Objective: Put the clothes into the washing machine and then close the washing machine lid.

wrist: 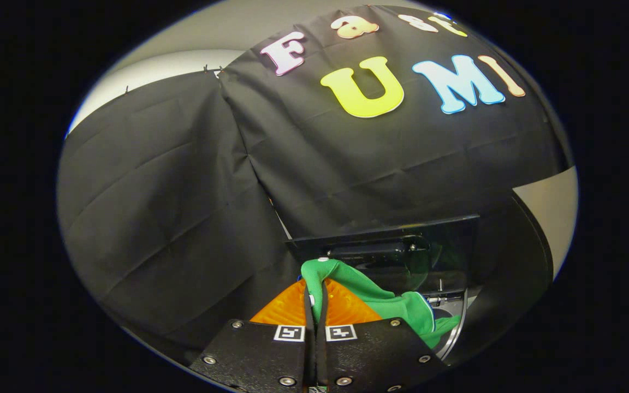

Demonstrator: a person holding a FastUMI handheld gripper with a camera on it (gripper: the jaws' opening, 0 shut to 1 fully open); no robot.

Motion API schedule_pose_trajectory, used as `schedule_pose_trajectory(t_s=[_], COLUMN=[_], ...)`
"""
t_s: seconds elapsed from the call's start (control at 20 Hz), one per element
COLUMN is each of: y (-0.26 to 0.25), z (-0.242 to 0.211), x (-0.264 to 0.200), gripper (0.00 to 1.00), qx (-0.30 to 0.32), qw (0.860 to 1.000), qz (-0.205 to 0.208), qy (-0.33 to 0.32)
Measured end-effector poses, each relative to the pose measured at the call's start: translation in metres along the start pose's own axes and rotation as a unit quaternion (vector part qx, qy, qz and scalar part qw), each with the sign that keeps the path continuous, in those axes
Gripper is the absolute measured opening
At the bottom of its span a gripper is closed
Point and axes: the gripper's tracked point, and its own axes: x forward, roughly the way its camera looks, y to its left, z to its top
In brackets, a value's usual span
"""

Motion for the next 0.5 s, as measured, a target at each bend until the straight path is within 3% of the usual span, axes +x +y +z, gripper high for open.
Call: schedule_pose_trajectory(t_s=[0.3, 0.5], y=[-0.019, -0.031], z=[-0.053, -0.093], x=[0.022, 0.029], gripper=[0.06, 0.17], qx=[-0.018, -0.029], qw=[0.999, 0.995], qz=[-0.025, -0.042], qy=[0.045, 0.082])
